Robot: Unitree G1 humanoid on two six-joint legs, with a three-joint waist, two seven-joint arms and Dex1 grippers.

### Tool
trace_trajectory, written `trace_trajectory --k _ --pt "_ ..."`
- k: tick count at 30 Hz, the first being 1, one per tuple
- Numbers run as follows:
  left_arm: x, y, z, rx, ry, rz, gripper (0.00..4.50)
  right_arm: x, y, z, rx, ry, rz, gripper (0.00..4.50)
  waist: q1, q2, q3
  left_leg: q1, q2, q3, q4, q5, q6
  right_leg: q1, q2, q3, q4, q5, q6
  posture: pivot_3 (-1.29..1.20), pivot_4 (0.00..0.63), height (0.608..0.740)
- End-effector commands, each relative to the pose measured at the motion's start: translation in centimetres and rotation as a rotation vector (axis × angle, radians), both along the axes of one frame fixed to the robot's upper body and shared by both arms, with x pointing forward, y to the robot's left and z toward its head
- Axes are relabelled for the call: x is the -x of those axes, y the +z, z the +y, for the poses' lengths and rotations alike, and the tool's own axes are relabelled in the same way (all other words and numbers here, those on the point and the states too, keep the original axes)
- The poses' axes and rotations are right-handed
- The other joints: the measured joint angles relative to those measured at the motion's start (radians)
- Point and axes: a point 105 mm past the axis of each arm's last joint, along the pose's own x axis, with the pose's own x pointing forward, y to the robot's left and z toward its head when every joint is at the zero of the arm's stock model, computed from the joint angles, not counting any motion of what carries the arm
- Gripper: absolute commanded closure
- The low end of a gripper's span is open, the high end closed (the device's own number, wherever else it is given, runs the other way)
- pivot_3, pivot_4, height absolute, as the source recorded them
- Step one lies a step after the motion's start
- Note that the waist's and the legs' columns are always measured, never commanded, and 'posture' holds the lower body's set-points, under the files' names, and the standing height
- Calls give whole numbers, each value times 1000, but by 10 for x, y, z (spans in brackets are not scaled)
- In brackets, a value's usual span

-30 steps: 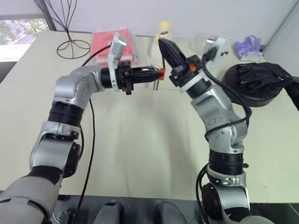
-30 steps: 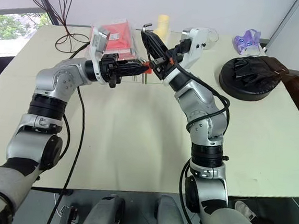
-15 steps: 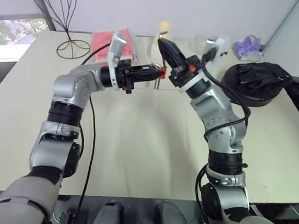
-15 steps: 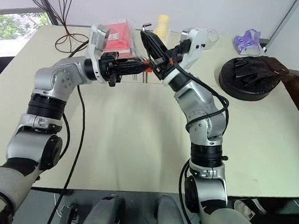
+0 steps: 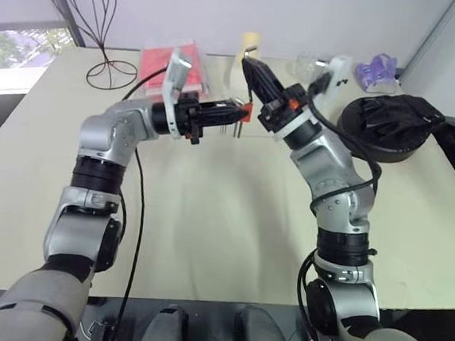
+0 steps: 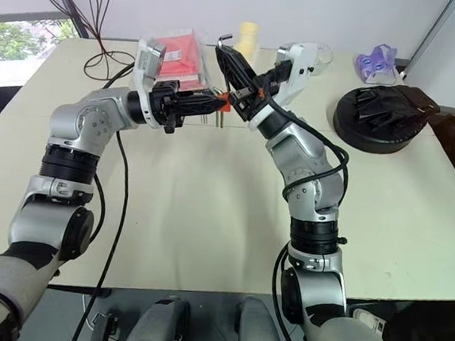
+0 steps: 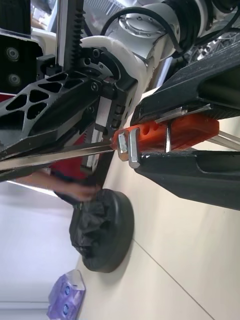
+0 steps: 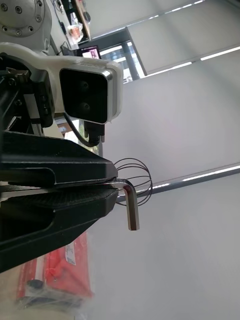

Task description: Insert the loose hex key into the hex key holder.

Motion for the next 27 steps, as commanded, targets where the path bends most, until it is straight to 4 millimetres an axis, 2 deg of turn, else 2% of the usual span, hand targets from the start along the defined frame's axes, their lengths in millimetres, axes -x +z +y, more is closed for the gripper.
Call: trace_trajectory --k 1,11,18,27 --pt "0 14 0 26 13 -66 4288 6 9 2 -14 14 -40 4467 0 0 0 0 0 0 0 0 0 0 0 0 0 0 0 0 150 740" --pt "2 22 -4 60 -8 -69 4288 5 5 2 -12 10 -29 4467 0 0 0 0 0 0 0 0 0 0 0 0 0 0 0 0 150 740" --pt "8 15 2 29 -26 -52 4288 3 4 1 -12 4 -29 4467 -1 0 0 0 0 0 0 0 0 0 0 0 0 0 0 0 150 740" --pt "1 19 4 58 31 -62 4288 3 3 2 -1 8 -32 4467 1 0 0 0 0 0 0 0 0 0 0 0 0 0 0 0 150 740"
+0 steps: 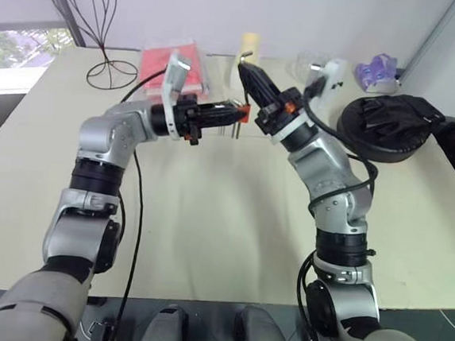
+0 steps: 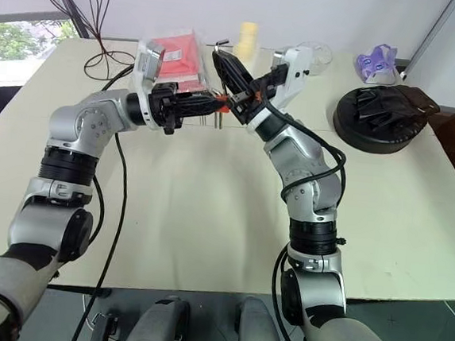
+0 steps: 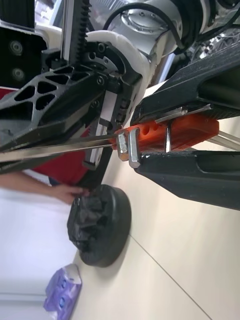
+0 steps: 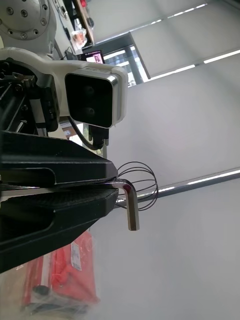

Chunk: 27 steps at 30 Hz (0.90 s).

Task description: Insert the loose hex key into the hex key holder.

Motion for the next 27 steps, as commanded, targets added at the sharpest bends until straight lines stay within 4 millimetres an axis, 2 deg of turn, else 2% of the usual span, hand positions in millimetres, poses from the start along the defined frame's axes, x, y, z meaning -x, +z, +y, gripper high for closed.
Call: trace_trajectory --k 1,5,17,27 --pt "1 23 0 58 14 -77 4288 4 7 0 -7 -3 -41 4467 0 0 0 0 0 0 0 0 0 0 0 0 0 0 0 0 150 740" --pt "1 25 -3 80 10 -70 4288 3 6 -1 -10 -14 -42 4467 0 0 0 0 0 0 0 0 0 0 0 0 0 0 0 0 150 740" --pt "-2 30 0 103 19 -64 4288 -4 9 -22 -32 -118 -61 4467 0 0 0 0 0 0 0 0 0 0 0 0 0 0 0 0 150 740" --pt "-3 33 0 113 27 -73 4288 1 -7 -20 62 -72 -41 4467 -1 0 0 0 0 0 0 0 0 0 0 0 0 0 0 0 150 740"
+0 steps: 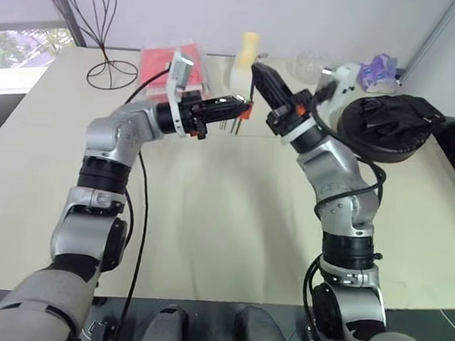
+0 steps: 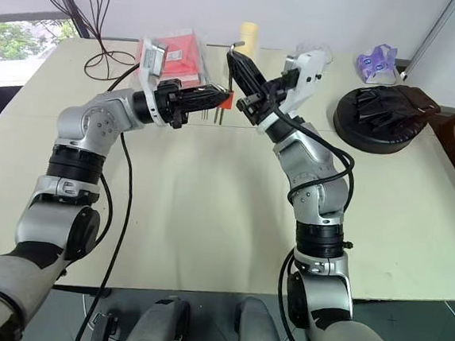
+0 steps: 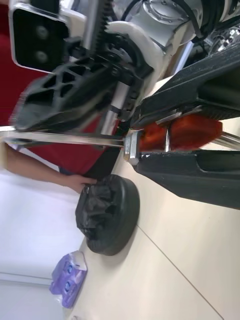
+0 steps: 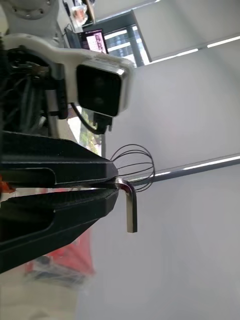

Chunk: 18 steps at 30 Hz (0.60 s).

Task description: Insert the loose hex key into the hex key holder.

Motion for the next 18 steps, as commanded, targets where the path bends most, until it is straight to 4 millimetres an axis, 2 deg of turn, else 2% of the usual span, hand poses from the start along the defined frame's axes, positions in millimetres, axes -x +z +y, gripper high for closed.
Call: trace_trajectory --k 1,11,18 --pt "7 29 2 49 -23 -108 4288 5 1 1 32 15 -17 4467 1 0 0 0 0 0 0 0 0 0 0 0 0 0 0 0 150 740" --pt "8 29 1 53 -26 -112 4288 6 1 3 39 24 -22 4467 1 0 0 0 0 0 0 0 0 0 0 0 0 0 0 0 150 740" --pt "8 29 2 60 -20 -113 4288 4 10 0 -11 7 -28 4467 1 0 0 0 0 0 0 0 0 0 0 0 0 0 0 0 150 740"
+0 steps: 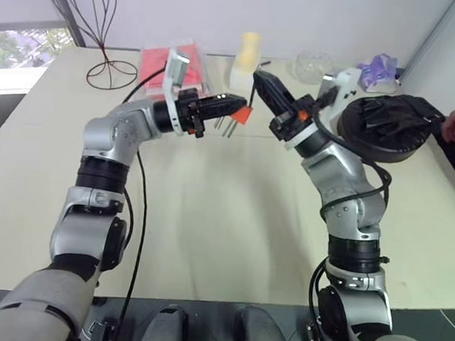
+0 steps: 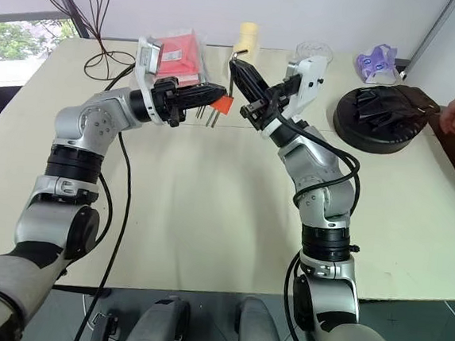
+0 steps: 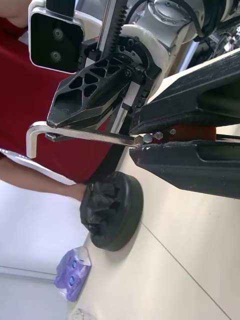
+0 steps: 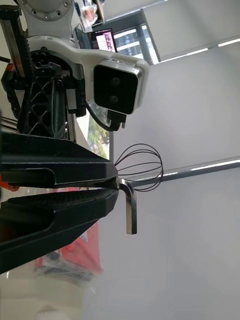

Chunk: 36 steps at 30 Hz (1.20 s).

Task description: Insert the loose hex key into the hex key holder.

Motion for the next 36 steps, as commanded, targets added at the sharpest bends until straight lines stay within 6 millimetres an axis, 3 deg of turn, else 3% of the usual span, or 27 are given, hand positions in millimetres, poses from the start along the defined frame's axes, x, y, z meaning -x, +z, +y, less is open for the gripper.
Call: trace_trajectory --k 1,12,27,34,36 --pt "8 29 2 66 -16 -113 4288 2 13 1 -39 2 -25 4467 0 0 0 0 0 0 0 0 0 0 0 0 0 0 0 0 150 740" --pt "12 41 5 151 -7 -140 4288 -4 27 -10 -205 17 59 4467 0 0 0 0 0 0 0 0 0 0 0 0 0 0 0 0 150 740" --pt "14 51 11 231 25 -174 4288 -8 49 -20 -191 32 44 4467 0 0 0 0 0 0 0 0 0 0 0 0 0 0 0 0 150 740" --pt "16 52 9 240 25 -178 4288 -9 47 -19 -163 36 49 4467 -1 0 0 0 0 0 0 0 0 0 0 0 0 0 0 0 150 740" --pt "16 52 10 240 27 -180 4288 -8 45 -18 -155 43 50 3781 0 0 0 0 0 0 0 0 0 0 0 0 0 0 0 0 150 740"
